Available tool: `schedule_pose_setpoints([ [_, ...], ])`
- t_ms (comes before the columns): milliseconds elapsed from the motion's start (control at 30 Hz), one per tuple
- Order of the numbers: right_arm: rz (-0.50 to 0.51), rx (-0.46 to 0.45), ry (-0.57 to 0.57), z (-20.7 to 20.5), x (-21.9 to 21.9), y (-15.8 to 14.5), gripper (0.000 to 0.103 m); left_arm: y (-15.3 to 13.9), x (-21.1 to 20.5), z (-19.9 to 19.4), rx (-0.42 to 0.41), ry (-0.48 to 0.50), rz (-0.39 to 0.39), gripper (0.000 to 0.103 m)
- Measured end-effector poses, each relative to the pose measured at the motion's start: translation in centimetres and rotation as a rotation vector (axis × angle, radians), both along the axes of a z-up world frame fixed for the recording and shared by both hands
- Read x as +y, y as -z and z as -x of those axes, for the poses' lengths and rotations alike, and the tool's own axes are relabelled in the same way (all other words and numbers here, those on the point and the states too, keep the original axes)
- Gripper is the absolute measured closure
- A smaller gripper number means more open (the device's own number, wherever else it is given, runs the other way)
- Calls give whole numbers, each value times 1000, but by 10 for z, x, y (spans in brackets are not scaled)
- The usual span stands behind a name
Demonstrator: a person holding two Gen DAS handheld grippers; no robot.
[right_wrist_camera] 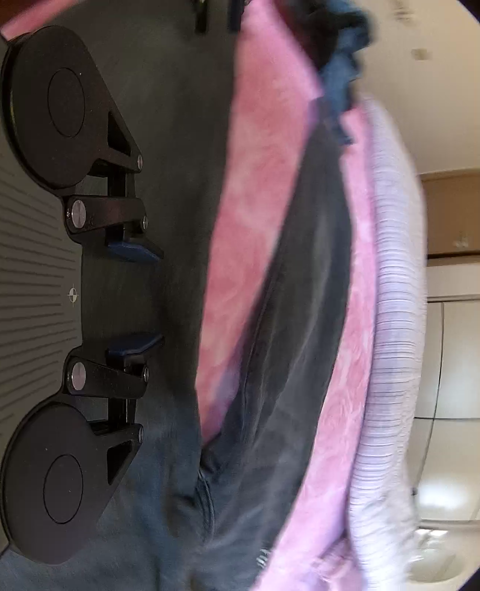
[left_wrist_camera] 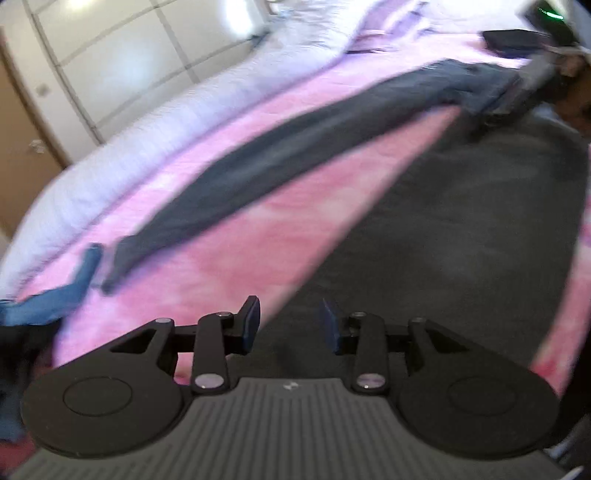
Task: Fold clothes
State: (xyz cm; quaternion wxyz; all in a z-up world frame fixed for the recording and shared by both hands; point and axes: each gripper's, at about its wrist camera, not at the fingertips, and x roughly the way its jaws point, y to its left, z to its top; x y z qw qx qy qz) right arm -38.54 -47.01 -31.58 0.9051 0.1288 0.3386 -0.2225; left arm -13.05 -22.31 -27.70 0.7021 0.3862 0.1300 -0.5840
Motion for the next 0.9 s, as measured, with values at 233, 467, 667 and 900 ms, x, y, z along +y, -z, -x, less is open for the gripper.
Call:
schedule_pose_setpoints([
  [233, 32, -46, 4, -4, 6, -6, 57, -21, -68, -113, -116, -140, 31, 70],
  [467, 28, -71, 80, -1, -31, -15, 57, 7, -176, -185, 26, -197, -40, 70],
  [667, 31, -111, 205, -6, -99, -36, 57, 44, -180, -182, -62, -105, -167, 70],
  [900, -105, 61, 182, -69, -151, 8, 49, 19, -173, -173, -11, -117, -67, 70],
])
